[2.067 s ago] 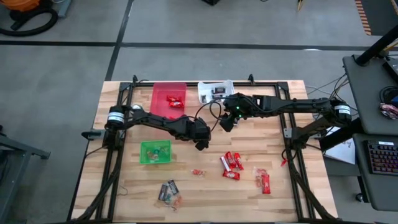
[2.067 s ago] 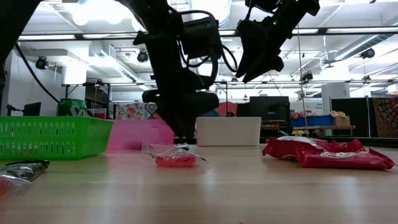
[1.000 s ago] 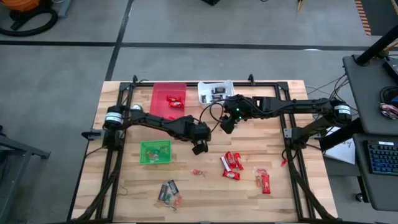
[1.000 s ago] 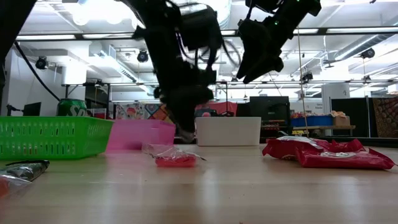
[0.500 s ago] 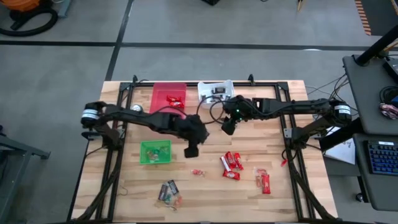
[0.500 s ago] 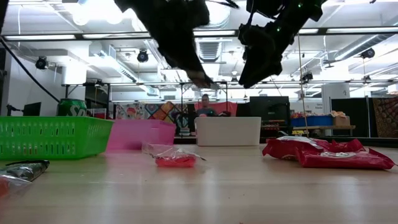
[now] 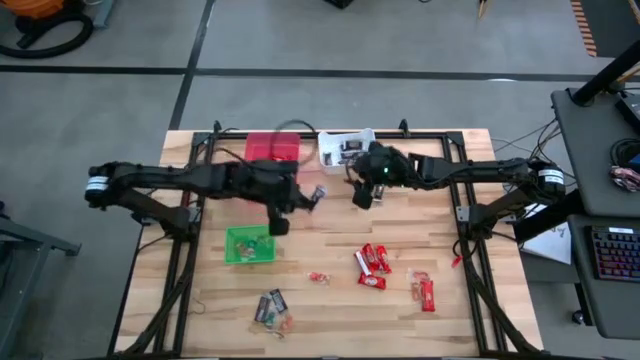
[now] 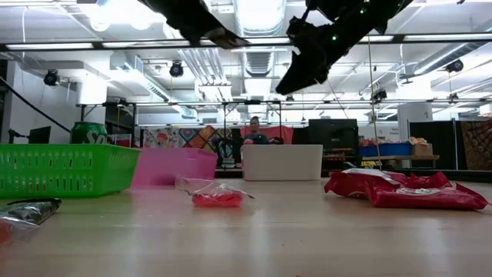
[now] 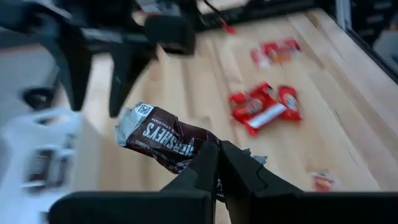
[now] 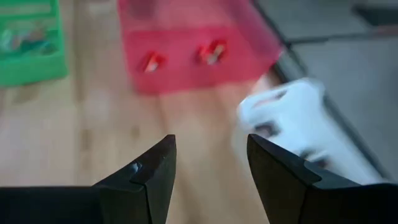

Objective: Organize candy in baskets
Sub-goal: Put the brown chocolate into the white bin, then put the red chocolate into the pink bin

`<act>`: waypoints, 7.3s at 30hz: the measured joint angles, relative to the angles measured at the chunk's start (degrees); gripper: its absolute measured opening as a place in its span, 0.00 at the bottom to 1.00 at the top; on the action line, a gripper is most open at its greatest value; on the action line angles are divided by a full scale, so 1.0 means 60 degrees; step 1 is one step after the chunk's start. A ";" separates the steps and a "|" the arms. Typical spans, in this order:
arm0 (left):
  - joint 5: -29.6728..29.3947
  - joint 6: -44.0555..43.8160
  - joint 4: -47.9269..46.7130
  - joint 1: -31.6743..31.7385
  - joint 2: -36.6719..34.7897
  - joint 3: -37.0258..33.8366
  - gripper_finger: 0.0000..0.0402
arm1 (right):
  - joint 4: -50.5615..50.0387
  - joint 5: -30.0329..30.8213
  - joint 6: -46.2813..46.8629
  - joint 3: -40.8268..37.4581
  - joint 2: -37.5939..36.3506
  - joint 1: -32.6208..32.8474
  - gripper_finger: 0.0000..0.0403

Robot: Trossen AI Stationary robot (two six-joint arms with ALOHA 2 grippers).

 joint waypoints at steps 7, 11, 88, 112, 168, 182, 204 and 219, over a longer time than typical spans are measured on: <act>-0.0036 0.0732 -0.0085 0.1127 -0.1362 -0.0308 0.00 | 0.1623 -0.0635 -0.1632 -0.0023 0.0000 -0.1455 0.47; 0.0136 0.1206 -0.0817 0.1754 -0.2057 -0.0322 0.00 | 0.2631 -0.1486 -0.1828 -0.0197 0.0000 -0.2760 0.47; 0.2957 -0.6640 0.5711 0.5646 0.4995 0.1249 0.00 | 0.2732 -0.1503 0.1303 -0.0444 0.0149 -0.6513 0.19; 0.4666 -0.4215 0.2151 0.5092 0.4940 0.3304 0.21 | 0.2147 -0.4572 0.2470 -0.0441 0.0112 -0.6246 0.17; -0.4609 -0.6997 0.1495 -0.4587 -0.1513 -0.2752 0.19 | -0.5632 -0.1246 1.1336 -0.0459 0.0973 0.4490 0.51; -0.5083 -0.7065 0.1576 -0.4601 -0.1459 -0.2752 0.19 | -0.4901 -0.1722 1.0474 -0.0443 0.2348 0.4478 0.53; -0.5568 -0.7376 0.1854 -0.4602 -0.0808 -0.2752 0.19 | -0.4653 -0.1303 0.8689 -0.0452 0.2873 0.4165 0.23; -0.5654 -0.7438 0.0367 -0.4598 -0.1068 -0.2370 0.19 | -0.2408 0.0519 0.5272 -0.0131 0.0916 0.2034 0.08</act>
